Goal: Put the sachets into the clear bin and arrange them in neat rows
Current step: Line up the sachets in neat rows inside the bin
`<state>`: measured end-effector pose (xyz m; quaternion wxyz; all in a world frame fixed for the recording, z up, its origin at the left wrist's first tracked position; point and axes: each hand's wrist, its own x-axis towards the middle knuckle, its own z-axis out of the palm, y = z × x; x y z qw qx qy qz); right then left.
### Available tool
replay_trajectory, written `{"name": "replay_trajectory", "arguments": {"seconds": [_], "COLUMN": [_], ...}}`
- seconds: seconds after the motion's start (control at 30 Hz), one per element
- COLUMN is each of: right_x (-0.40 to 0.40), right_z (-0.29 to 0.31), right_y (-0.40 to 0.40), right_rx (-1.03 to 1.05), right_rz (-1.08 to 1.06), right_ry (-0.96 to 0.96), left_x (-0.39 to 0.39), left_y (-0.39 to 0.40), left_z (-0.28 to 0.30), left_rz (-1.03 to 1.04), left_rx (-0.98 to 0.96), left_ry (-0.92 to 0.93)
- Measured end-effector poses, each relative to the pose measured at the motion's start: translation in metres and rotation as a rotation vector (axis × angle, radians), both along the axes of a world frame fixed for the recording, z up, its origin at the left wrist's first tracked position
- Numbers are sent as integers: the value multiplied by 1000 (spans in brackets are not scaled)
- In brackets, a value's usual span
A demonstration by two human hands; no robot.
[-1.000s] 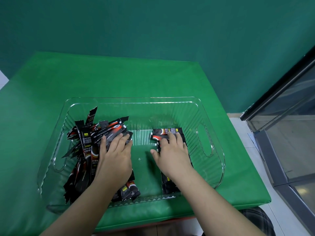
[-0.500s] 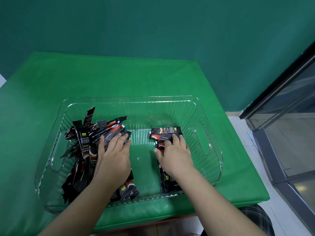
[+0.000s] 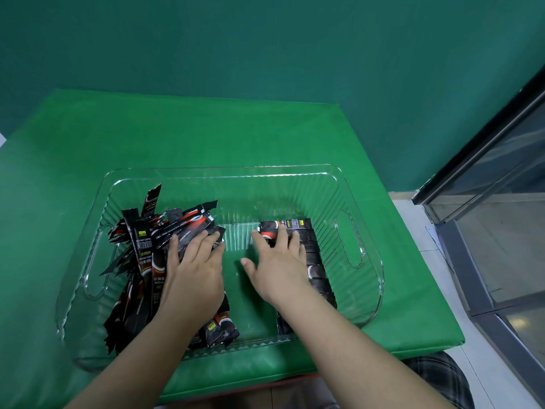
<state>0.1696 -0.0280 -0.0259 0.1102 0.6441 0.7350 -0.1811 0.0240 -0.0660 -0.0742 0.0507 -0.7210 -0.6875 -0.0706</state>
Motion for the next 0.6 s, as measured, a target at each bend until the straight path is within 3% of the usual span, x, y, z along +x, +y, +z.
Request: {"name": "replay_trajectory", "arguments": {"seconds": [0.4, 0.6], "right_x": [3, 12], "right_z": [-7, -3], "right_y": [3, 0], "right_rx": [7, 14], "right_rz": [-36, -30], "right_ry": [4, 94], "left_x": [0, 0], "left_y": [1, 0], "left_z": [-2, -3], "left_rz": [-4, -4], "left_rx": [29, 30], "left_ry": [-4, 5]}}
